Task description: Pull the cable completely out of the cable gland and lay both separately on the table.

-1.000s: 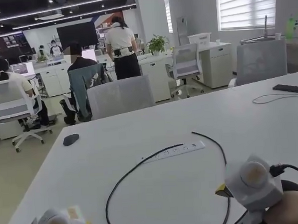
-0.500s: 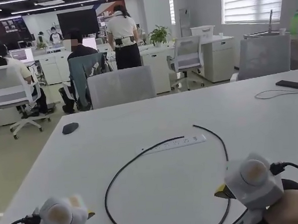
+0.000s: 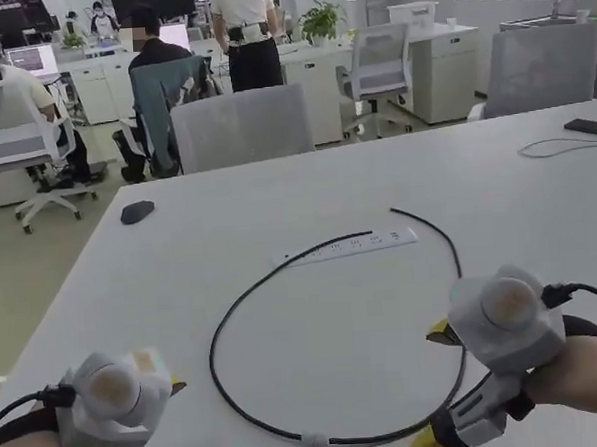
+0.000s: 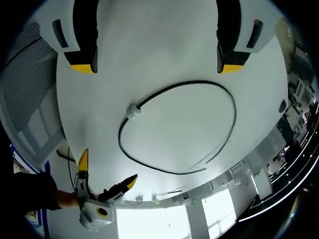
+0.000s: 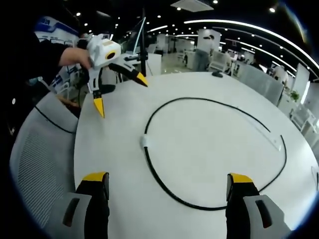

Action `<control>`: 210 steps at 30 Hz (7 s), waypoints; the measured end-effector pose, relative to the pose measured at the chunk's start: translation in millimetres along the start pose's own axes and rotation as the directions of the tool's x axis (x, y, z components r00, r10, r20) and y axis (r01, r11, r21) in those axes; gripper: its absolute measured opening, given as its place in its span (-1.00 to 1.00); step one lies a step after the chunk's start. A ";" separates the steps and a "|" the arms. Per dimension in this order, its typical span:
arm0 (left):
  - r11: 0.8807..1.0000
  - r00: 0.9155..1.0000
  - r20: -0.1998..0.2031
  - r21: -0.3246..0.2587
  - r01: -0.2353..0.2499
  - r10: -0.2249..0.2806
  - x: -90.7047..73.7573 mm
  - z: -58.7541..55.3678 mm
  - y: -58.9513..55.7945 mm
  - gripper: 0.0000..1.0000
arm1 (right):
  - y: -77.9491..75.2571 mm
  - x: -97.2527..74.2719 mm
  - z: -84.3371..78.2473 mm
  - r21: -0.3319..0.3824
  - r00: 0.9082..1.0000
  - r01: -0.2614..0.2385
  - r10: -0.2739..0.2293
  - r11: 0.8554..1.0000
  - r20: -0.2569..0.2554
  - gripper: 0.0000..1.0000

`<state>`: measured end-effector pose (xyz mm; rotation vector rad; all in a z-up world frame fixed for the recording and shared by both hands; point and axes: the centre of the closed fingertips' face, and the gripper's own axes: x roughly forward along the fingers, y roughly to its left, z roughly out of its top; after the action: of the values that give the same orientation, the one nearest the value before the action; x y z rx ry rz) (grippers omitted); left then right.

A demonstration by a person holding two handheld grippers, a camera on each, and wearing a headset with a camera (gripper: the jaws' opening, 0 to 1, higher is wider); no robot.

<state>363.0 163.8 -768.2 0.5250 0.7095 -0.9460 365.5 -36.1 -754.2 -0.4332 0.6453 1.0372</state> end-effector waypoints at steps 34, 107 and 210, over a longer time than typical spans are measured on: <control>0.962 0.970 0.200 -0.202 0.182 -0.141 25.2 19.3 -42.4 0.99 | 55.0 100.3 16.3 0.014 0.988 -0.134 0.132 0.991 0.082 -0.26; 0.764 0.701 0.421 -0.029 0.645 -0.576 29.8 114.7 -185.4 -0.69 | 121.5 -35.4 -4.3 -0.255 0.946 -0.299 0.320 0.920 0.043 -0.86; 0.832 0.738 0.398 0.147 0.535 -0.545 16.7 134.0 -165.4 -0.70 | 109.4 -49.6 25.0 -0.020 0.873 -0.427 0.418 0.904 0.250 -0.86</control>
<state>268.3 -17.9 -708.3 0.1028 0.4495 -1.5655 257.5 -3.6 -705.7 -0.1216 0.5419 1.4693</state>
